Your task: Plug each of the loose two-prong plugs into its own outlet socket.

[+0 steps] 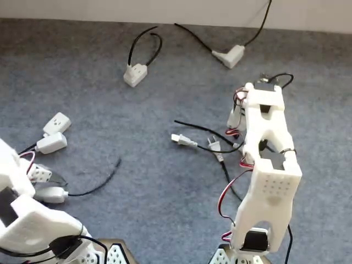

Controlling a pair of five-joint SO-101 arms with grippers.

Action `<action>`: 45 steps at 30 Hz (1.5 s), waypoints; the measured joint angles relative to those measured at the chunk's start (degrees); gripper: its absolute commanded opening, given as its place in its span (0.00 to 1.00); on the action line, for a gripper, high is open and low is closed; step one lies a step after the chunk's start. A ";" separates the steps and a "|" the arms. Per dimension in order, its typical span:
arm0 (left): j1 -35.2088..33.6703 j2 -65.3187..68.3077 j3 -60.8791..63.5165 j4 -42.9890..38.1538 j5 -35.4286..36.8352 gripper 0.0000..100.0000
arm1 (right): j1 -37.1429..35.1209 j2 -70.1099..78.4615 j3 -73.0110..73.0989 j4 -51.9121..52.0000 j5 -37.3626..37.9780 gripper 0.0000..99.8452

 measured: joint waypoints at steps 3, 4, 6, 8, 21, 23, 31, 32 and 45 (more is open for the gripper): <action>3.87 0.79 -1.85 0.00 -2.11 0.05 | 0.00 0.00 0.00 0.00 0.00 0.29; 5.27 0.79 -2.29 -0.09 -3.52 0.05 | 0.00 0.00 0.00 0.00 0.00 0.29; 8.26 0.88 -2.73 -0.35 -6.77 0.03 | 0.00 0.00 0.00 0.00 0.00 0.29; 9.93 0.97 -3.16 -0.35 -8.79 0.01 | 0.00 0.00 0.00 0.00 0.00 0.29; 17.76 1.23 -23.74 9.93 -38.77 0.01 | 0.00 0.00 0.00 0.00 0.00 0.29; 21.63 1.23 -26.90 10.55 -43.34 0.01 | 0.00 0.00 0.00 0.00 0.00 0.29; 41.41 2.11 -31.74 11.78 -57.67 0.01 | 0.00 0.00 0.00 0.00 0.00 0.29; 43.16 2.46 -31.47 10.64 -59.25 0.01 | 0.35 0.00 0.00 0.00 0.00 0.29; 51.78 13.45 -30.24 4.48 -54.86 0.21 | 1.58 0.00 0.00 -0.35 0.00 0.29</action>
